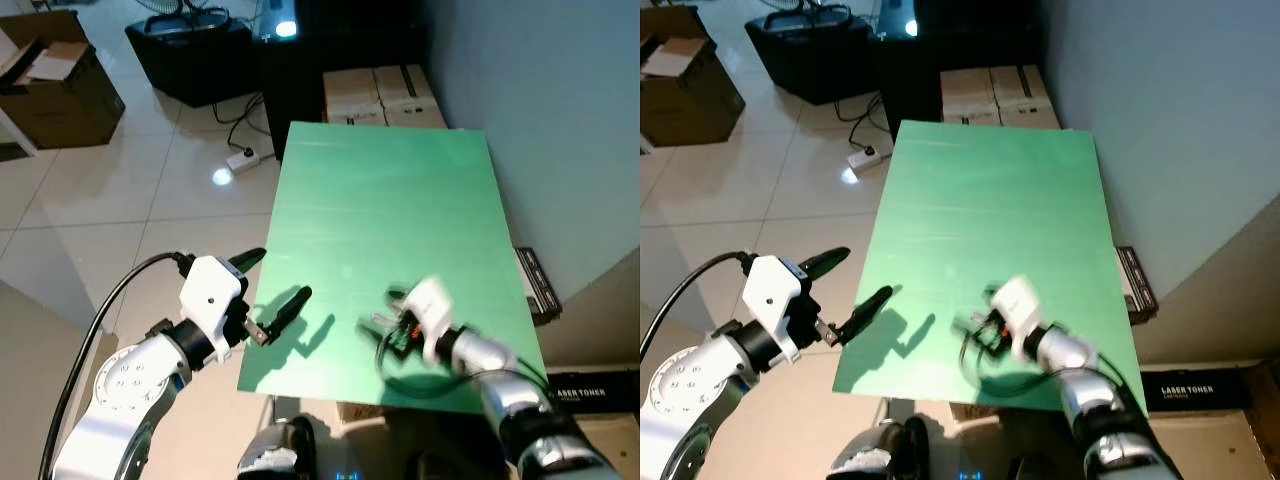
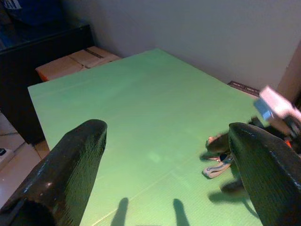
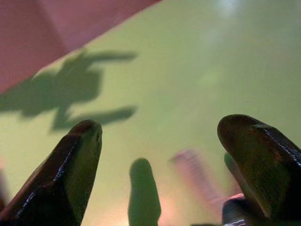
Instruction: Hang keys on a hook
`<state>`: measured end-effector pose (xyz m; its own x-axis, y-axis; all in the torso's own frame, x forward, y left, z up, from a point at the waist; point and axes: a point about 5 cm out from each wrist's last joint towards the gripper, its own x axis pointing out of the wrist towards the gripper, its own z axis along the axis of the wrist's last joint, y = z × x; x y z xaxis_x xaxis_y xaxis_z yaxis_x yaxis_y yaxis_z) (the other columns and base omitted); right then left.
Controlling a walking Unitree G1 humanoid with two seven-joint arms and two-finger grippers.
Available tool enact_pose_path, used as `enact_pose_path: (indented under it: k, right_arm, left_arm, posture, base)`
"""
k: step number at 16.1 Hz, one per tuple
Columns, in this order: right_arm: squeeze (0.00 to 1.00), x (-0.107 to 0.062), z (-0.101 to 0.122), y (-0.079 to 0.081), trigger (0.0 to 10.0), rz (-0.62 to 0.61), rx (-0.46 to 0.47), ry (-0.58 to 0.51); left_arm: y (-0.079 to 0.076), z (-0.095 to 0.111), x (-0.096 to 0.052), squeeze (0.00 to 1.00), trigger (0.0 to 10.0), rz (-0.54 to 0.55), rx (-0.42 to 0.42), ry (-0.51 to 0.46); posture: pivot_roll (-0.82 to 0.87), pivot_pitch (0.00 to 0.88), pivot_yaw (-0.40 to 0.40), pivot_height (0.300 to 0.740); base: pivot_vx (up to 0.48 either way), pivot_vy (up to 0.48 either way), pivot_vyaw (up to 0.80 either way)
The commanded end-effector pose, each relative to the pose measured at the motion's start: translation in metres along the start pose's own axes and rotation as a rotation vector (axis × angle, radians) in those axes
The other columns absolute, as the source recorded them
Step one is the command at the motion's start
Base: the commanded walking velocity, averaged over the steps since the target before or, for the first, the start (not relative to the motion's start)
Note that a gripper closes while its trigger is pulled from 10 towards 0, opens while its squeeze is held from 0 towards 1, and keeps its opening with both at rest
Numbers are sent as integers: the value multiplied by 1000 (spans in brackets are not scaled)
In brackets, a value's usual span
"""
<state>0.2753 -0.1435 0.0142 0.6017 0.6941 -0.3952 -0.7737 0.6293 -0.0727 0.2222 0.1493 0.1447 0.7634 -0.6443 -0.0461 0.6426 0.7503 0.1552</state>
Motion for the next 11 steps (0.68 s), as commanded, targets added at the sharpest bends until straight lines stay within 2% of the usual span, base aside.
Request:
enact_pose_path:
  k: [1, 4, 7, 8, 10, 11]
  right_arm:
    - [0, -1, -9, 5, 10000, 29, -53, 69]
    - [0, -4, -13, -3, 10000, -65, -165, 157]
    - [0, -7, -13, -12, 10000, -151, -171, 175]
    - [0, -8, -14, -15, 10000, -185, -162, 187]
    - [0, -14, -10, -18, 10000, -360, -3, 75]
    - [0, -15, -9, -19, 10000, -399, 30, 49]
  left_arm:
    - [3, -2, -2, 0, 10000, 15, 19, 16]
    - [2, -2, -1, 0, 10000, 15, 22, 16]
    - [1, -2, 0, 0, 10000, 11, 23, 16]
    - [2, -2, -1, 0, 10000, 9, 25, 17]
    - [1, -2, -5, 0, 10000, 2, 29, 21]
    - [2, -2, -5, 0, 10000, 2, 30, 21]
  posture:
    - [135, 141, 94, 740]
    - [134, 137, 93, 740]
    - [134, 140, 97, 740]
    - [136, 137, 94, 740]
    - [133, 123, 88, 740]
    - [133, 123, 88, 740]
  base:
    - [0, 0, 0]
    - [0, 0, 0]
    - [0, 0, 0]
    - [0, 0, 0]
    - [0, 0, 0]
    - [0, 0, 0]
